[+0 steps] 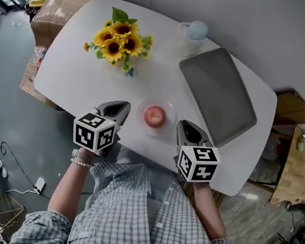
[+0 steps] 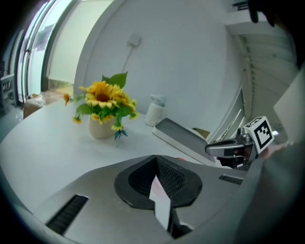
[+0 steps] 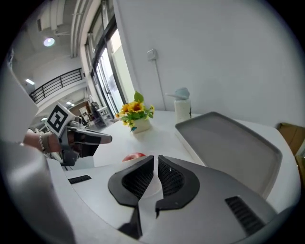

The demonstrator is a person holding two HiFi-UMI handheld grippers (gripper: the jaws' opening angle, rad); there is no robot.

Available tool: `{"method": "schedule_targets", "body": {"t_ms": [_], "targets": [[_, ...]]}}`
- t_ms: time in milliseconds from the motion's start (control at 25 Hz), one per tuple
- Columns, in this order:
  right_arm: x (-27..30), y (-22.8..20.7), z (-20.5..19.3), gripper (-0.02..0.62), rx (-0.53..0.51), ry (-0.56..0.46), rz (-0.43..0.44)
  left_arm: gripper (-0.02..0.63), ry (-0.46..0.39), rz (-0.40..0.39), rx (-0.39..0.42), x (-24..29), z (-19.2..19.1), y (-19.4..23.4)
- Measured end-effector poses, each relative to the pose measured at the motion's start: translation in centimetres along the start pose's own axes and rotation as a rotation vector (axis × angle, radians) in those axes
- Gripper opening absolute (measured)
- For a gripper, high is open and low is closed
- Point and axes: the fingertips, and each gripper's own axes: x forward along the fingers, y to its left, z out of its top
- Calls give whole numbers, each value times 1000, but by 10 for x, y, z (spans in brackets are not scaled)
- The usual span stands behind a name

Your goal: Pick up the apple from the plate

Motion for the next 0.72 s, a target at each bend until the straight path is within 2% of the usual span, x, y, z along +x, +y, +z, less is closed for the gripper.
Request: {"method": "schedule_targets", "body": {"t_ms": [120, 400, 720], "targets": [[-18, 14, 24, 41, -34, -86, 28, 11, -75, -9, 58, -16, 24, -16], [-66, 40, 92, 41, -154, -279, 43, 10, -248, -78, 103, -59, 81, -54], [-109, 47, 142, 41, -162, -432, 40, 11, -383, -44, 216, -102, 120, -72]]}}
